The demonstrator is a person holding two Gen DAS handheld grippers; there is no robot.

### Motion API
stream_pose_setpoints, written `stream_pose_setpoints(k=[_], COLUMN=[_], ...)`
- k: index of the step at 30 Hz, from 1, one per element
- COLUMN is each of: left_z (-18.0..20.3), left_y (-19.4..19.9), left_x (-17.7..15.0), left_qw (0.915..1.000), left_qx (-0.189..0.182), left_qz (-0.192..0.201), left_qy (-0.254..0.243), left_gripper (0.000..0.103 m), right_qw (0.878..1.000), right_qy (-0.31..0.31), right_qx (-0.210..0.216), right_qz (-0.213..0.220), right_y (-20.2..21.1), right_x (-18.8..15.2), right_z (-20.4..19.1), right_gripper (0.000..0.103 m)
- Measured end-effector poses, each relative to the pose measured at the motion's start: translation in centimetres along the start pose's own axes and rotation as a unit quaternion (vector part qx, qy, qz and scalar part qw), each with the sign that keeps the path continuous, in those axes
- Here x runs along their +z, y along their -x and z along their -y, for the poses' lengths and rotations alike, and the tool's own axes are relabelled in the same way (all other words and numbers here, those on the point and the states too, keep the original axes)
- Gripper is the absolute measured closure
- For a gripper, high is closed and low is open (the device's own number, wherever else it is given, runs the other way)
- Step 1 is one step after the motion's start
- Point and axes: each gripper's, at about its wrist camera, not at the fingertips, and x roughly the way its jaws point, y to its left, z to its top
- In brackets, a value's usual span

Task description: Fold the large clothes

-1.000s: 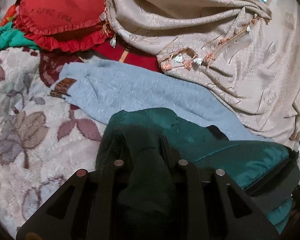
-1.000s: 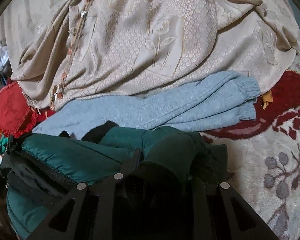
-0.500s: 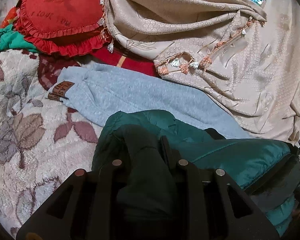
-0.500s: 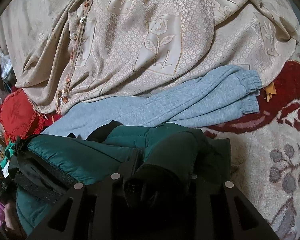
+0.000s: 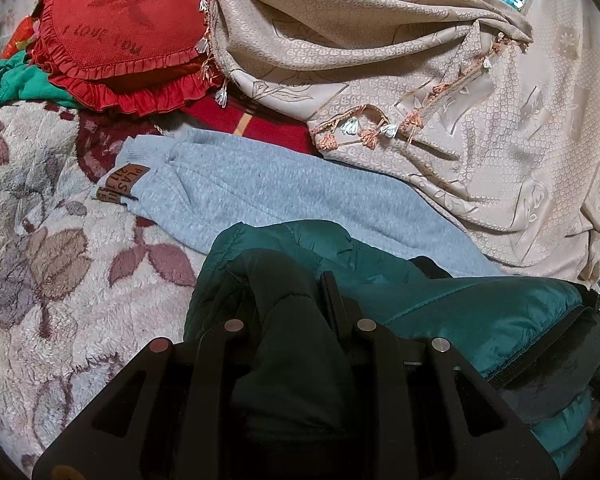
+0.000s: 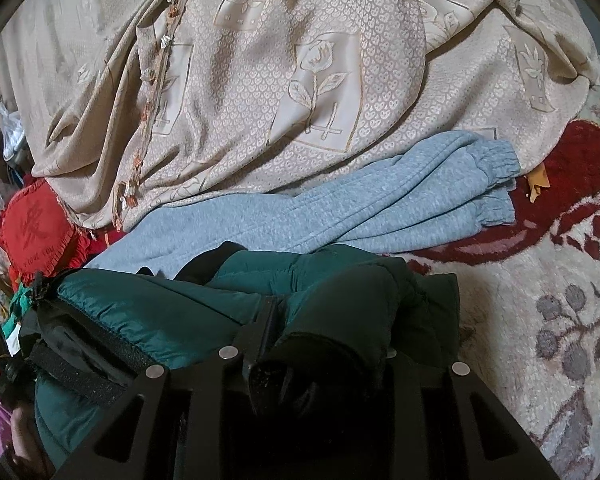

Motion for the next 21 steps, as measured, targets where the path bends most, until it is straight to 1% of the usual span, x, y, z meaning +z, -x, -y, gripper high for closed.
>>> stream_pose_setpoints(k=[7, 9, 11, 13, 14, 15, 16, 17, 18, 21], left_z=[0.1, 0.2, 0.2, 0.1, -0.1, -0.4, -0.6, -0.8, -0.9, -1.4], left_y=[0.0, 0.1, 0.4, 1.3, 1.9, 2.5, 3.1, 4.2, 5.0, 7.8], left_x=[0.0, 0.5, 1.4, 2.2, 2.6, 3.0, 3.3, 3.8, 4.1, 4.8], left_qw=[1.0000, 0.9999, 0.9989, 0.9975, 0.9968, 0.9959, 0.9956, 0.9963, 0.9970, 0.9981], left_qx=[-0.001, -0.004, -0.017, -0.037, -0.048, -0.060, -0.064, -0.059, -0.057, -0.060], left_qz=[-0.003, -0.016, -0.043, -0.057, -0.062, -0.066, -0.068, -0.062, -0.052, -0.014], left_qy=[0.001, 0.002, -0.008, -0.019, -0.019, -0.015, -0.011, -0.008, -0.009, -0.007], left_gripper=[0.082, 0.080, 0.077, 0.068, 0.059, 0.048, 0.043, 0.034, 0.030, 0.030], right_qw=[1.000, 1.000, 0.998, 0.994, 0.993, 0.993, 0.992, 0.991, 0.990, 0.987], right_qy=[-0.007, -0.023, -0.058, -0.084, -0.092, -0.096, -0.098, -0.099, -0.099, -0.086], right_qx=[0.000, 0.008, 0.034, 0.056, 0.059, 0.054, 0.052, 0.051, 0.050, 0.055], right_qz=[-0.003, 0.001, 0.015, 0.030, 0.036, 0.044, 0.060, 0.075, 0.091, 0.128], right_y=[0.4, 1.0, 2.2, 3.3, 3.9, 4.6, 5.5, 6.2, 7.3, 10.0], right_x=[0.0, 0.1, 0.3, 0.2, 0.2, 0.2, 0.1, 0.1, 0.1, -0.4], right_z=[0.1, 0.5, 1.3, 1.9, 2.1, 2.2, 2.2, 2.0, 1.9, 1.4], right_gripper=[0.074, 0.072, 0.069, 0.064, 0.056, 0.039, 0.029, 0.020, 0.020, 0.020])
